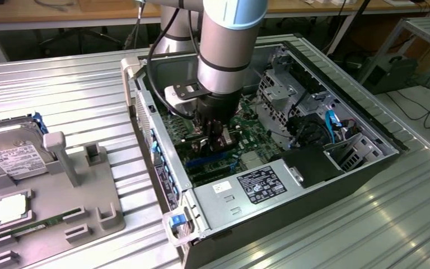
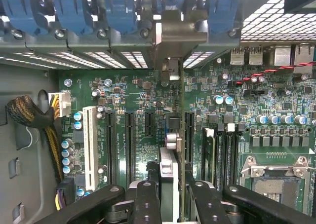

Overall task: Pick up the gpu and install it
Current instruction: 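Insert the gpu into the slot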

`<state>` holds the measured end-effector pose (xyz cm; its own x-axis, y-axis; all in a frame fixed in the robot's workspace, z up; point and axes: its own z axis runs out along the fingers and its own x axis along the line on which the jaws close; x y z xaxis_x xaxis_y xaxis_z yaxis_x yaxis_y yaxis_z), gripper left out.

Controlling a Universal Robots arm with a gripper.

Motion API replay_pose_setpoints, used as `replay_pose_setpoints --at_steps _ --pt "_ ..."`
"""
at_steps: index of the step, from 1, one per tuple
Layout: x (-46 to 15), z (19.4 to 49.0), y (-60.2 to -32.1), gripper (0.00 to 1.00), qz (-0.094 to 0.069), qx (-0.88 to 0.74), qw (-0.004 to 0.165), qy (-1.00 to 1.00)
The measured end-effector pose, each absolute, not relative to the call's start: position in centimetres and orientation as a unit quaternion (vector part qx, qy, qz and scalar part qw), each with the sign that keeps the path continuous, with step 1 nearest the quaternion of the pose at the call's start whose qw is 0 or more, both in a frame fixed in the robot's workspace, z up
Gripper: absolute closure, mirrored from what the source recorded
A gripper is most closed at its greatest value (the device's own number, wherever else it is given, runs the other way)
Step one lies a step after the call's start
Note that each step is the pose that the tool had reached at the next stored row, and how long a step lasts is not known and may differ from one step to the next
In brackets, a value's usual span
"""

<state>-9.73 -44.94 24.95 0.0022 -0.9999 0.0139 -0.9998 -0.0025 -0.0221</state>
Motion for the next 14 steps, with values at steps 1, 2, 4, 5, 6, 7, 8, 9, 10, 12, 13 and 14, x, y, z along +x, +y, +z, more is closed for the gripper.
replay_pose_setpoints --at_steps 1,2,4,5,6,7,8,9,10,12,13,14 --pt "-9.73 24.95 -44.95 0.72 -0.013 -0.708 0.003 0.706" --pt "-9.73 24.95 -44.96 0.72 -0.013 -0.708 0.003 0.706" --pt "-9.73 24.95 -45.15 0.72 -0.013 -0.705 0.003 0.709" --pt "-9.73 24.95 -45.18 0.72 -0.013 -0.704 0.003 0.710" --pt "-9.73 24.95 -45.18 0.72 -0.013 -0.704 0.003 0.710" --pt "-9.73 24.92 -45.19 0.72 -0.013 -0.704 0.003 0.710" --pt "-9.73 24.88 -45.19 0.72 -0.013 -0.704 0.003 0.710" --pt "-9.73 24.52 -45.19 0.72 -0.013 -0.704 0.003 0.710" --pt "-9.73 24.52 -45.18 0.72 -0.013 -0.704 0.003 0.710" --pt "-9.72 24.44 -45.16 0.72 -0.013 -0.704 0.003 0.710" --pt "-9.73 24.30 -45.15 0.72 -0.013 -0.704 0.003 0.710" --pt "-9.73 24.09 -45.15 0.72 -0.013 -0.704 0.003 0.710"
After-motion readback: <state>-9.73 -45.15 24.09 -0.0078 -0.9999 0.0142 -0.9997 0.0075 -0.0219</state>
